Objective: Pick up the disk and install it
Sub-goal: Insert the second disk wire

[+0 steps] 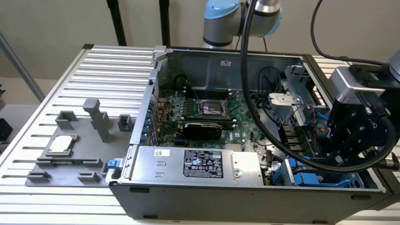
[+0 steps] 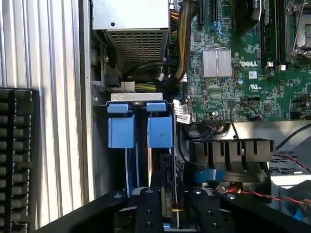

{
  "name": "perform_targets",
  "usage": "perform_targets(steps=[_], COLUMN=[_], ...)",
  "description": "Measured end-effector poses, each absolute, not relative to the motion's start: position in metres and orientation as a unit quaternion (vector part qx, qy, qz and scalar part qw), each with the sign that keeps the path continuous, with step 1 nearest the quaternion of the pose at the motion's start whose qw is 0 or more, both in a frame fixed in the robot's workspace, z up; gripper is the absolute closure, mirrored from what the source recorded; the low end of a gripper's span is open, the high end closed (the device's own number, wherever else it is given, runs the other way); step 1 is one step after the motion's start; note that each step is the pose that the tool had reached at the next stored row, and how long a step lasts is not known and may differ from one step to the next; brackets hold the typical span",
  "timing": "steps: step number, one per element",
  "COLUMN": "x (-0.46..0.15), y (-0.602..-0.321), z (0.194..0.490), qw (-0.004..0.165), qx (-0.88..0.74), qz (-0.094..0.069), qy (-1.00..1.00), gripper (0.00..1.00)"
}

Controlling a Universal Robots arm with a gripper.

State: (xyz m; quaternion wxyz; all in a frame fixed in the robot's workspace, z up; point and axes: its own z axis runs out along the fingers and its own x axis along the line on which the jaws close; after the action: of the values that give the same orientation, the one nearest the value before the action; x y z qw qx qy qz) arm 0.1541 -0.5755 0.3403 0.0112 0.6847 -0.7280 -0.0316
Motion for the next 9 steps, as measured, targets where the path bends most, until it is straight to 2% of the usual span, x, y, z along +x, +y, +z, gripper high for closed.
perform_targets(steps=[4,9], x=[0.154,0.154], y=[-0.575,-0.575], z=[0.356,0.357], qw=[0.011,0.011], qx=[0.685,0.685], qz=[-0.032,-0.032], qy=[-0.728,-0.728], gripper=[0.00,0.00])
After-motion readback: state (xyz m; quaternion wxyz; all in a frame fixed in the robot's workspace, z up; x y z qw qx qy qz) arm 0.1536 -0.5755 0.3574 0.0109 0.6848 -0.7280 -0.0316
